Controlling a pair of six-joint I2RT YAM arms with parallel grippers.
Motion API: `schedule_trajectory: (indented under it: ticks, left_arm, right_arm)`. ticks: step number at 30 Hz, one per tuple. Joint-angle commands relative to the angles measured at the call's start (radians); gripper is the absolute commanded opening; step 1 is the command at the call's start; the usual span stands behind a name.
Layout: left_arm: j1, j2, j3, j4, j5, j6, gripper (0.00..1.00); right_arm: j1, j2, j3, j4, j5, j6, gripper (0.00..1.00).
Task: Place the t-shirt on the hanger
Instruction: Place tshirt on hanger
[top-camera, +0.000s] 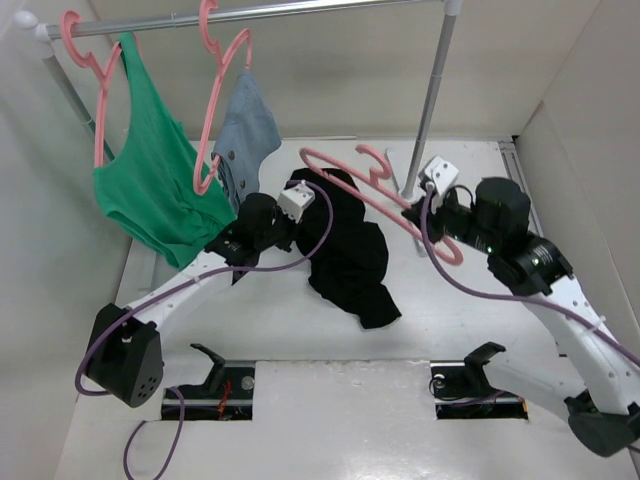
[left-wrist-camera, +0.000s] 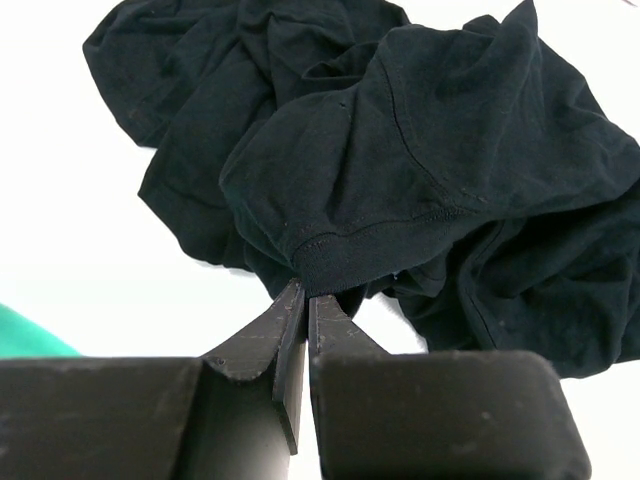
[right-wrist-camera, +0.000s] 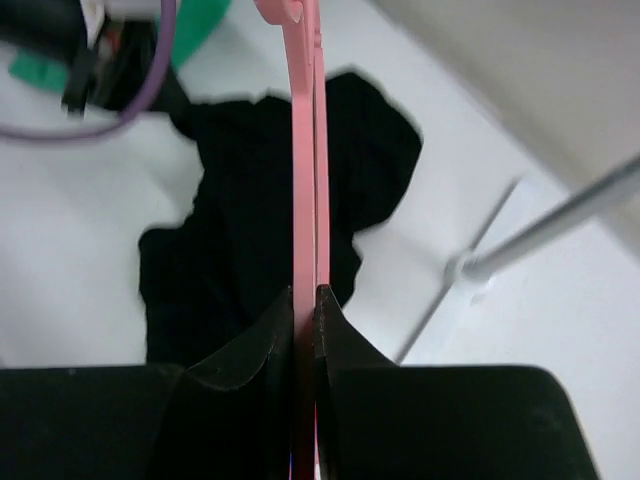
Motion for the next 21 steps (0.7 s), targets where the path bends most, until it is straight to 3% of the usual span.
schedule_trajectory:
  ticks: [1,6,12,21]
  left_arm:
    - [-0.006,0.027,0.079,0.033,-0.012,-0.025,0.00]
    - [-0.006,0.061,0.131,0.043,-0.066,-0.016,0.00]
    - [-0.015,0.098,0.176,0.043,-0.075,0.004,0.00]
    - [-0.015,0.098,0.185,0.012,-0.045,0.022,0.00]
  right_arm:
    - [0.022,-0.107,-0.076,-0.091,0.092,0.103,0.00]
    - [0.094,-0.273,-0.206,-0.173,0.089,0.210,0.00]
    - [0.183,-0.313,-0.205,-0.252,0.005,0.252,0.00]
    - [0.212,-0.244,-0.205,-0.207,0.281,0.284,0.00]
